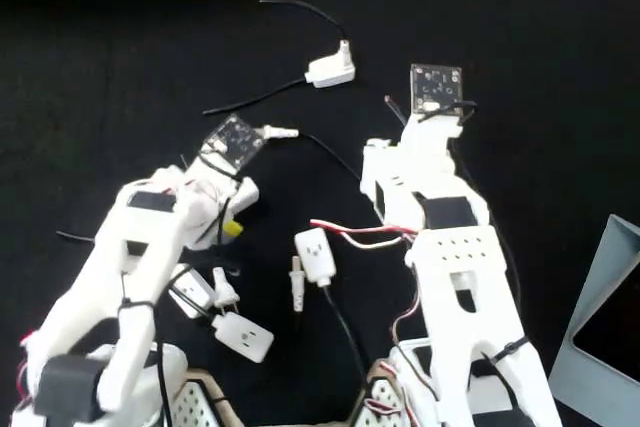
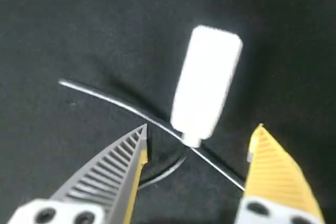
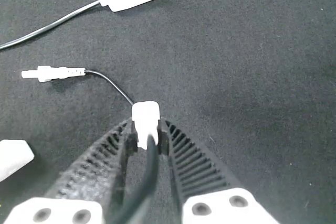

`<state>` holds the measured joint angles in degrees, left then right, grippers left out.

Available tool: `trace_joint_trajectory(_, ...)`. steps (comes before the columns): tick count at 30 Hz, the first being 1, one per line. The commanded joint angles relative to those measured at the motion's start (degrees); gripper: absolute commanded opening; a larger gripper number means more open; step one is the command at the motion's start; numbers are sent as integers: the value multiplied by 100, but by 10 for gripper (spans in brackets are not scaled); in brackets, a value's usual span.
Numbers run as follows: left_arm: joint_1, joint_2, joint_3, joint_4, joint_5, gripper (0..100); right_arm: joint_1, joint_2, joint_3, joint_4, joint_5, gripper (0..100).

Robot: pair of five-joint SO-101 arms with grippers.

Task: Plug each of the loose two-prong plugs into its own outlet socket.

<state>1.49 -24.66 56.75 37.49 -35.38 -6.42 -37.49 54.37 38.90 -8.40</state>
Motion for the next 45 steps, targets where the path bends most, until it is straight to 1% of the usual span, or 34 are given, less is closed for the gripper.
trace_joint_trajectory(1,-84,-668,13,132,105,317,-88,-163,-356,-105,-35,11)
trace_joint_trajectory(3,-101,-1020,22,149,237,317,-88,-163,-356,-105,-35,11)
trace_joint_trajectory(6,-365,-1380,-92,62,747,317,-88,-163,-356,-105,-35,11)
trace_joint_trajectory(8,-514,-1442,-145,-167,993,314,-88,-163,-347,-105,-35,11)
trace_joint_trajectory(10,-637,-1407,-171,-475,1178,282,-88,-163,-347,-105,-35,11)
trace_joint_trajectory(14,-673,-765,-198,-1020,1204,234,-88,-163,-347,-105,-35,11)
trace_joint_trajectory(19,-655,563,-602,-1116,1196,288,-88,-163,-347,-88,-26,11)
trace_joint_trajectory(20,-646,747,-673,-1046,1196,299,-88,-163,-347,-88,-26,11)
trace_joint_trajectory(23,-479,765,-848,-404,1196,306,-88,-163,-347,-88,-26,11)
trace_joint_trajectory(25,-338,527,-892,44,1196,307,-88,-163,-347,-88,-26,11)
trace_joint_trajectory(28,-145,-97,-804,457,1213,307,-88,-163,-347,-79,-26,11)
trace_joint_trajectory(31,-31,-774,-558,633,1222,307,-88,-163,-347,-70,-26,11)
trace_joint_trajectory(34,-119,-1327,-242,589,1231,307,-123,-163,-400,105,-26,11)
trace_joint_trajectory(37,-567,-1705,-75,589,1266,307,-492,-163,-629,624,-26,11)
trace_joint_trajectory(40,-1138,-1811,-66,607,1626,307,-1037,-163,-857,1116,-62,12)
trace_joint_trajectory(43,-1648,-1802,-57,589,1978,307,-1609,-154,-927,1222,-70,12)
trace_joint_trajectory(45,-1868,-1820,75,580,2233,307,-1960,-101,-963,1222,-70,12)
